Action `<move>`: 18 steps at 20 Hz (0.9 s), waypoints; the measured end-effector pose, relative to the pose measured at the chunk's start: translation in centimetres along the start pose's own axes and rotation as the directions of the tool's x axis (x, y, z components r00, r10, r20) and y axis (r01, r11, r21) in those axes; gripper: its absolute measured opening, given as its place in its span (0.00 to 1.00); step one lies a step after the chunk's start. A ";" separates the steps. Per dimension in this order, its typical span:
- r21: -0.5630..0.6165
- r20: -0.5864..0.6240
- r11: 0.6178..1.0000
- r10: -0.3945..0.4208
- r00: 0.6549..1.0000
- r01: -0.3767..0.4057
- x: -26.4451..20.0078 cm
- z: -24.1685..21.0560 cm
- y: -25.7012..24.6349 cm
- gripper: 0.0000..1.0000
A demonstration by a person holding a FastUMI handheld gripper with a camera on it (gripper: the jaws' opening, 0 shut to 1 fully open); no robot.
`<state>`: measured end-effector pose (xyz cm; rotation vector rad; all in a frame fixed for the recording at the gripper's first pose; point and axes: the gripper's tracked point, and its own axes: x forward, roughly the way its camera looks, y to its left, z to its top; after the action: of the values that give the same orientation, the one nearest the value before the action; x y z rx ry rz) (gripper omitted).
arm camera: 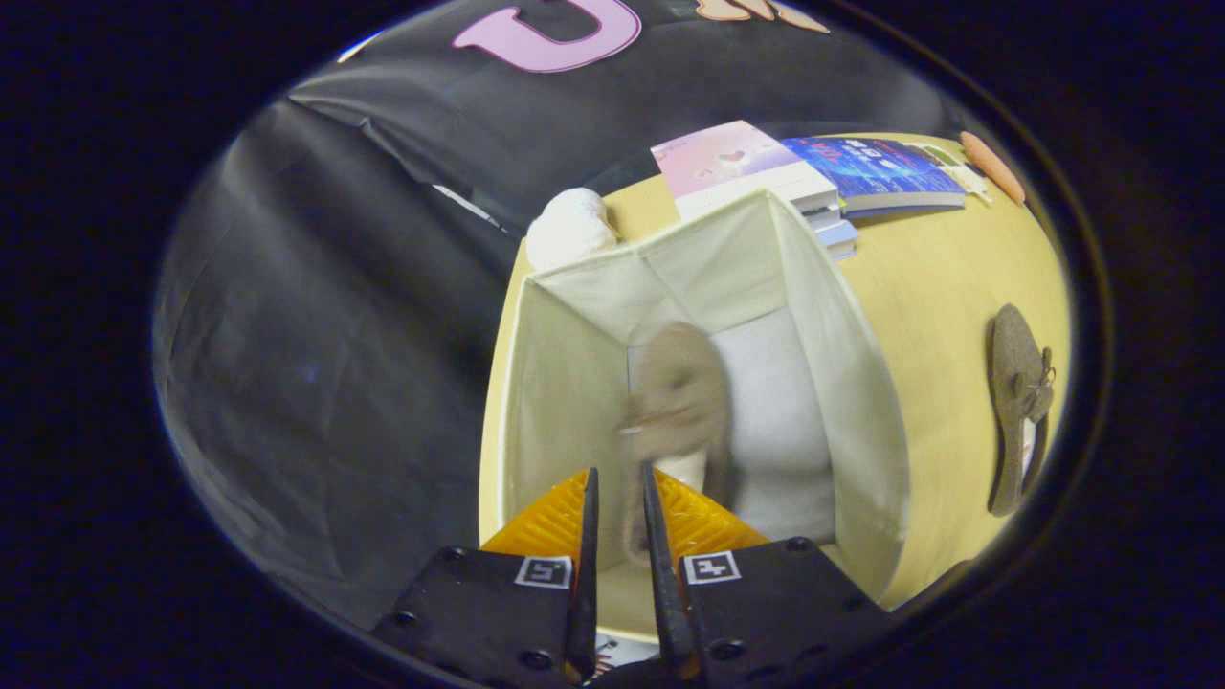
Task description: Open the storage box then place both shoes into the box .Put the left shoe in first, then the right shoe, with the right side of both shoes facing outward in a uniform manner.
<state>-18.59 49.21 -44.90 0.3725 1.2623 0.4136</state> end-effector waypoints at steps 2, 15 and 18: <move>0.002 -0.003 1.000 0.003 1.000 -0.003 -0.1 0.1 -0.1 0.29; 0.065 0.163 0.997 -0.038 0.986 0.028 -5.3 6.2 -4.9 0.29; 0.087 0.208 0.995 -0.065 0.976 0.048 -7.1 7.8 -7.4 0.28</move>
<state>-12.15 38.93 -40.53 0.4369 1.0822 0.2671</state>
